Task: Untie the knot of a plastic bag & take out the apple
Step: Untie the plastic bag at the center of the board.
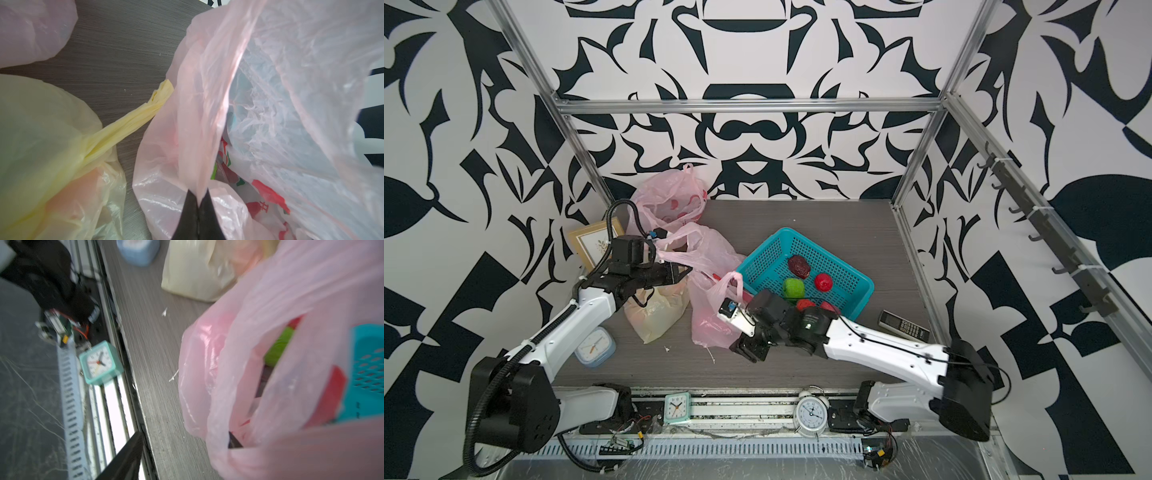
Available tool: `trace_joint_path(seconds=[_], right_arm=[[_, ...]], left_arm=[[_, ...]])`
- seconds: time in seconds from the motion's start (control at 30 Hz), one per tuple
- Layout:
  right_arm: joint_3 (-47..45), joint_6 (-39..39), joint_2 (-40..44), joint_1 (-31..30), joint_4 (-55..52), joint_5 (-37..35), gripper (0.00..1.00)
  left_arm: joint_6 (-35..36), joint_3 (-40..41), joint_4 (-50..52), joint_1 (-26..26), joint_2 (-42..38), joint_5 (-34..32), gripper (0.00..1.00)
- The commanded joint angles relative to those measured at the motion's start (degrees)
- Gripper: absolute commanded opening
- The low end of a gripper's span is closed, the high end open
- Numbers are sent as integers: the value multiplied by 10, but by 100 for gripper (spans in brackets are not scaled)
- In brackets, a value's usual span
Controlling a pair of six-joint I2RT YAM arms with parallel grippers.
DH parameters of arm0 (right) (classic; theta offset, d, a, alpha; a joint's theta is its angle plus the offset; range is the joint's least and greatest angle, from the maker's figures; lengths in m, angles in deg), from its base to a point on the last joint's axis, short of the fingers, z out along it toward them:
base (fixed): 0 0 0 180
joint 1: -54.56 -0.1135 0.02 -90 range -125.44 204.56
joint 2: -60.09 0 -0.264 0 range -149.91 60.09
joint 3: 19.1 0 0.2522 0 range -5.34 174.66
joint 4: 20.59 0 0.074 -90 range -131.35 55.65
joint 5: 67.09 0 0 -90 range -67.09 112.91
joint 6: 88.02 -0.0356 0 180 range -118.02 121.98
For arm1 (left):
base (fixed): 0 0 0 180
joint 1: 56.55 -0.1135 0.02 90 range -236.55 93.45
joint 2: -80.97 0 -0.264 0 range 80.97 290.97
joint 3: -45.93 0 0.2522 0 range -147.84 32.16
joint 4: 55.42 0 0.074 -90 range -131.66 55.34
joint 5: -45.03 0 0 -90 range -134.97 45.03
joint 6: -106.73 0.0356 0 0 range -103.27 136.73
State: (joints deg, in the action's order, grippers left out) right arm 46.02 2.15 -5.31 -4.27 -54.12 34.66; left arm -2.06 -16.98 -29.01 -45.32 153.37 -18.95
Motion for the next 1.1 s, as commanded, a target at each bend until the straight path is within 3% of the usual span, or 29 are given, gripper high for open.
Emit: trace_joint_path(seconds=[0.0,0.2,0.33,0.63,1.07], right_arm=[[3,-54,76,36,71,47,67],[-1,-128,117,142,129,115,67],[29,-137,75,172,79,-37,59],[88,-135,-127,173,148,0,64],[170,-140,-245,104,181,9,69]], left_arm=[[10,9,-9,-3,2,16,0],[25,12,1,-3,2,22,0],[31,12,7,-3,0,23,0],[31,11,9,-3,2,37,0],[30,11,12,-3,2,49,0]])
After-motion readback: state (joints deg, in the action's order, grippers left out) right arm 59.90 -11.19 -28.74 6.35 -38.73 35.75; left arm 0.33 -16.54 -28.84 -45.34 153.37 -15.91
